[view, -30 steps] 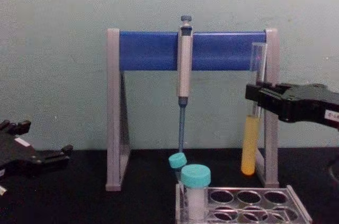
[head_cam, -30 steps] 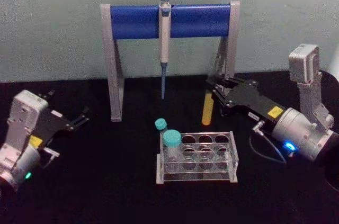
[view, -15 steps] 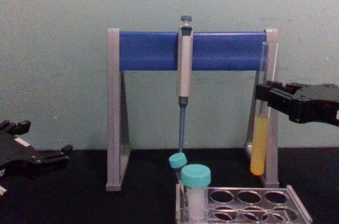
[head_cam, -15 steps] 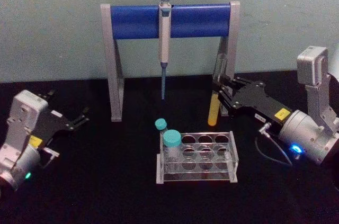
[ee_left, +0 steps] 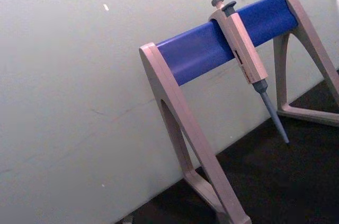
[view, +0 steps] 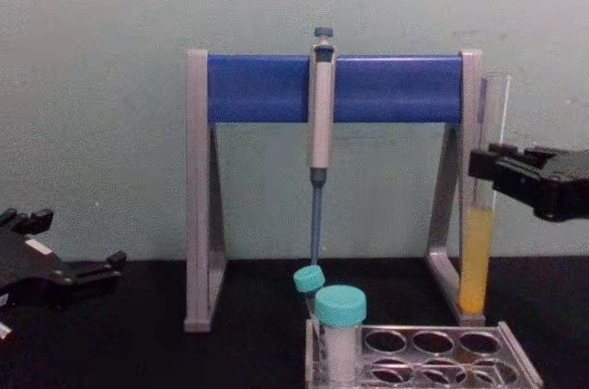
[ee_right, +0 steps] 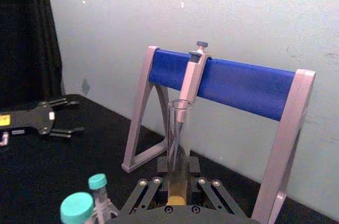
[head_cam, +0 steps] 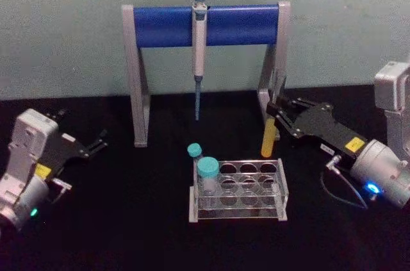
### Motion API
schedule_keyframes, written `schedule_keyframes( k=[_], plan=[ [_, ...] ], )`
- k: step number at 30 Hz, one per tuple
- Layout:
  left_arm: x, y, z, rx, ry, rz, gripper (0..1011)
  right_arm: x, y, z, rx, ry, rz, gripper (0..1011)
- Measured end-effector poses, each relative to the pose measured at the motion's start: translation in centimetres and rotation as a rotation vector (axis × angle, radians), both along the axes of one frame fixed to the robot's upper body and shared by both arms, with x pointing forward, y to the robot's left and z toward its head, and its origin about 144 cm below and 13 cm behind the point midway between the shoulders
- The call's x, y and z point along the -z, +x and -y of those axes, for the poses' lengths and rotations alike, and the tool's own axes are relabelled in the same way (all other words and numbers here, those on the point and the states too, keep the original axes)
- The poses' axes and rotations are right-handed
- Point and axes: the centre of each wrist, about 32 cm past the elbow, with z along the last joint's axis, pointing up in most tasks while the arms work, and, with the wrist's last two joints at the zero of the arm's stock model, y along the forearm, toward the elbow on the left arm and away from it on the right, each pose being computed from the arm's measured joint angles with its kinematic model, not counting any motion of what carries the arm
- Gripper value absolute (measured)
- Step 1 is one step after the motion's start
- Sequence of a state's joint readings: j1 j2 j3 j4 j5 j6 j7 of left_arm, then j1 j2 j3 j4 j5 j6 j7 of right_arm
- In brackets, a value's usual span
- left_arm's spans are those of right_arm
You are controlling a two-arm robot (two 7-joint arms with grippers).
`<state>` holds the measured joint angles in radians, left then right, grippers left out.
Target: Pick up the test tube from the test tube rack, shake it, then place it back into the test tube rack.
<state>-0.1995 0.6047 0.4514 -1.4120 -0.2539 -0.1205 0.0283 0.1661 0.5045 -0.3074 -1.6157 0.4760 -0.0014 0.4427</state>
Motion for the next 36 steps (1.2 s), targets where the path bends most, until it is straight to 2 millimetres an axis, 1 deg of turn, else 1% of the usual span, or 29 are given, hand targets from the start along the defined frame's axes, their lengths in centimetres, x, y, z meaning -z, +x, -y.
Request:
schedule_keyframes(
  k=[11,19,29,36],
  plan=[
    [0.0,0.0,0.0,0.0,0.0,0.0,1010,0.0,-2.0,0.6,-0.048,-0.004,-0.013,214],
    [0.0,0.0,0.0,0.0,0.0,0.0,1010,0.0,-2.7,-0.3,-0.114,0.0,-0.023,214],
    [0.0,0.0,0.0,0.0,0.0,0.0,1010,0.0,-2.1,-1.8,-0.174,0.012,-0.023,214],
    [0.0,0.0,0.0,0.0,0.0,0.0,1010,0.0,-0.7,-2.9,-0.179,0.026,-0.018,214]
  ],
)
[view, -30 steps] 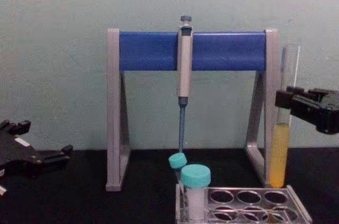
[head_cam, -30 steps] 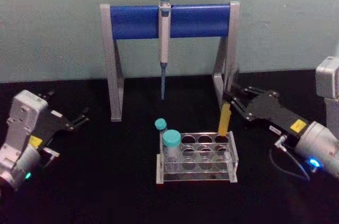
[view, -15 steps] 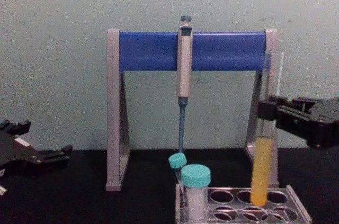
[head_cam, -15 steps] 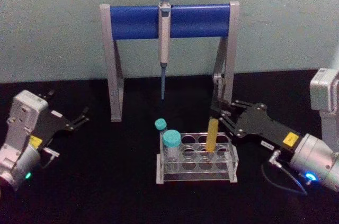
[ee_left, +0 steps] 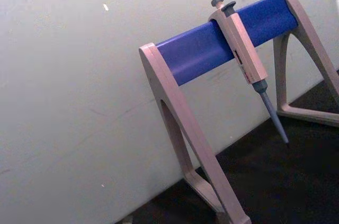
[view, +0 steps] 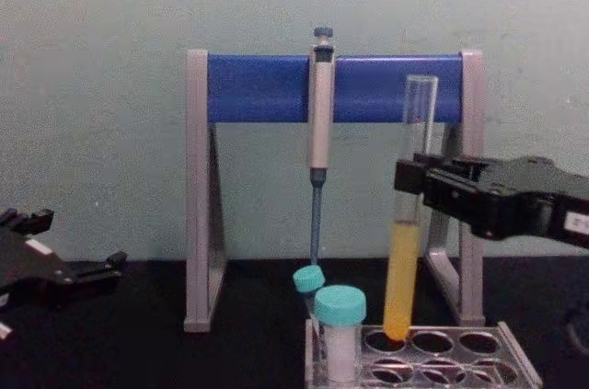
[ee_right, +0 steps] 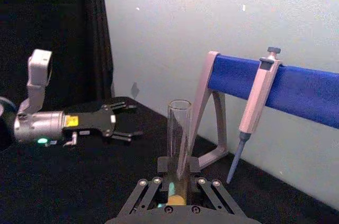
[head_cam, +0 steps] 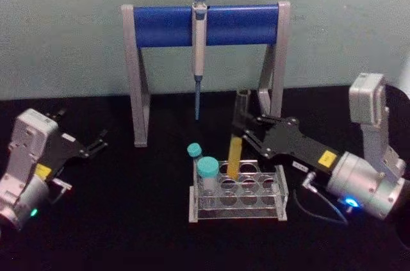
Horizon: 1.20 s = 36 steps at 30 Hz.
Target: Pick up the test tube from the test tube rack, shake it, then place it back into the test tube rack.
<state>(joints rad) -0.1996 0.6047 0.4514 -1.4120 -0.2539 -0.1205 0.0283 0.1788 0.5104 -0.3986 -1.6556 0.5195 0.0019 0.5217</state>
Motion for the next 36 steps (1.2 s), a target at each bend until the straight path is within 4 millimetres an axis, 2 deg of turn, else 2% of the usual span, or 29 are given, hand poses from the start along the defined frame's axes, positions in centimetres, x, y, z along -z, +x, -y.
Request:
schedule_keyframes(
  k=[14,27,36],
  plan=[
    [0.0,0.0,0.0,0.0,0.0,0.0,1010,0.2,2.6,-1.1,0.092,0.013,0.014,214],
    [0.0,0.0,0.0,0.0,0.0,0.0,1010,0.3,2.6,-0.8,0.222,0.018,0.024,213],
    [0.0,0.0,0.0,0.0,0.0,0.0,1010,0.3,2.4,-0.4,0.237,0.019,0.02,214]
  ],
)
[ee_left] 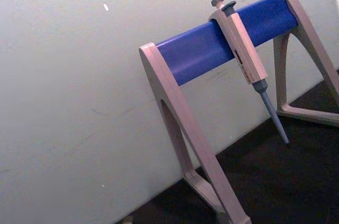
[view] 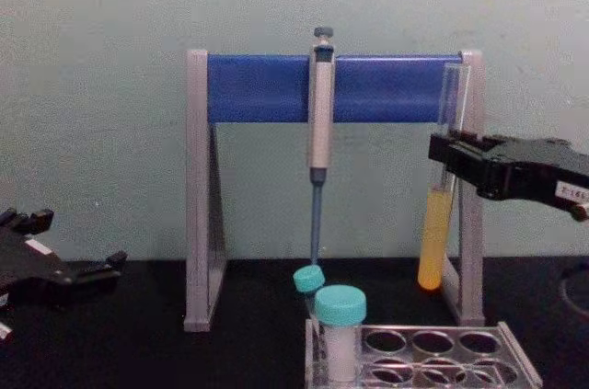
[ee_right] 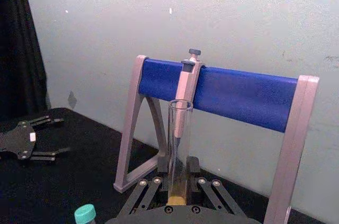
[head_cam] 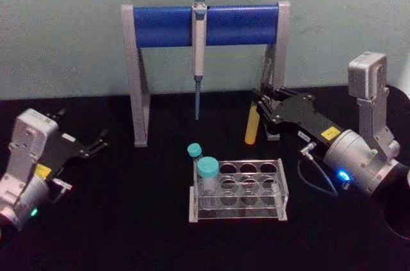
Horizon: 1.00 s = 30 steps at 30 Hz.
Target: Pick up the test tube from the test tube rack, shake it, then place it back into the test tube rack.
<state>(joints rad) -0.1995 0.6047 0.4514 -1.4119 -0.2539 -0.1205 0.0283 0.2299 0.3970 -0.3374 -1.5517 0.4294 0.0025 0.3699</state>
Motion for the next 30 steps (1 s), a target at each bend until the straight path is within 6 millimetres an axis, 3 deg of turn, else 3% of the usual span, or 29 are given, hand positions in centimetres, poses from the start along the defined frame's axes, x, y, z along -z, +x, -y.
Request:
schedule_keyframes(
  k=[30],
  plan=[
    [0.0,0.0,0.0,0.0,0.0,0.0,1010,-0.32,-0.04,0.47,-0.019,-0.001,0.0,214]
  ],
)
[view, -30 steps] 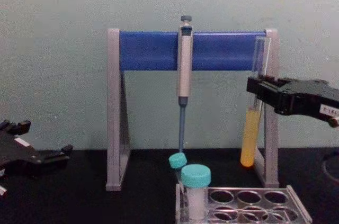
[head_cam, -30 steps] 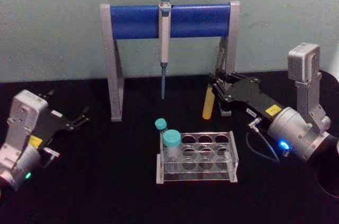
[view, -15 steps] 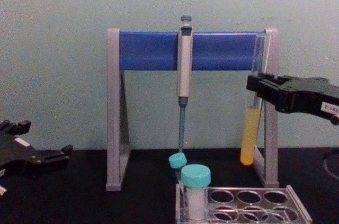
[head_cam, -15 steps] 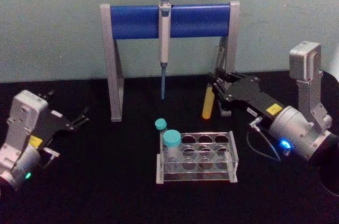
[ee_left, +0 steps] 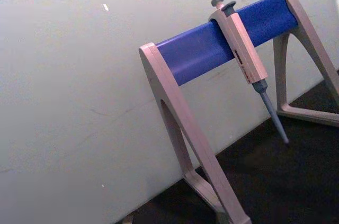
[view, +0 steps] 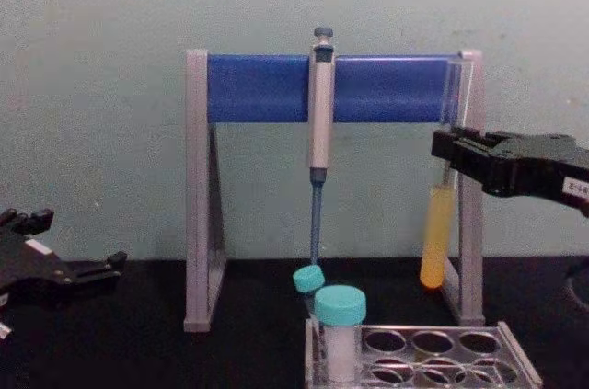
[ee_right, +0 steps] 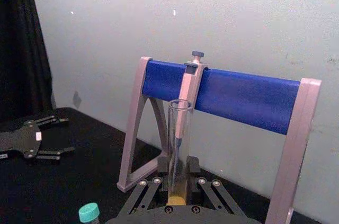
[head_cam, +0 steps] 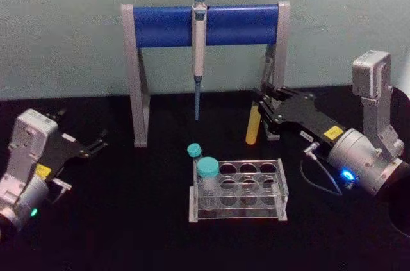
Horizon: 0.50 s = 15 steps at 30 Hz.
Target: Pick up the test tube from the test tube rack, shake it, then place it back into the test tube rack.
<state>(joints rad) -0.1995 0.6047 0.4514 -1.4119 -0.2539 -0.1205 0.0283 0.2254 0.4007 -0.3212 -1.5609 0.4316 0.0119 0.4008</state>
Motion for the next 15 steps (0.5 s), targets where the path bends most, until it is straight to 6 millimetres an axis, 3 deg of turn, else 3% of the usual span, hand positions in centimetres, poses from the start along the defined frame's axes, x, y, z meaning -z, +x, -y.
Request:
schedule_keyframes(
  k=[15],
  plan=[
    [0.0,0.0,0.0,0.0,0.0,0.0,1010,-0.4,-1.6,1.3,-0.075,0.013,-0.006,213]
  ],
)
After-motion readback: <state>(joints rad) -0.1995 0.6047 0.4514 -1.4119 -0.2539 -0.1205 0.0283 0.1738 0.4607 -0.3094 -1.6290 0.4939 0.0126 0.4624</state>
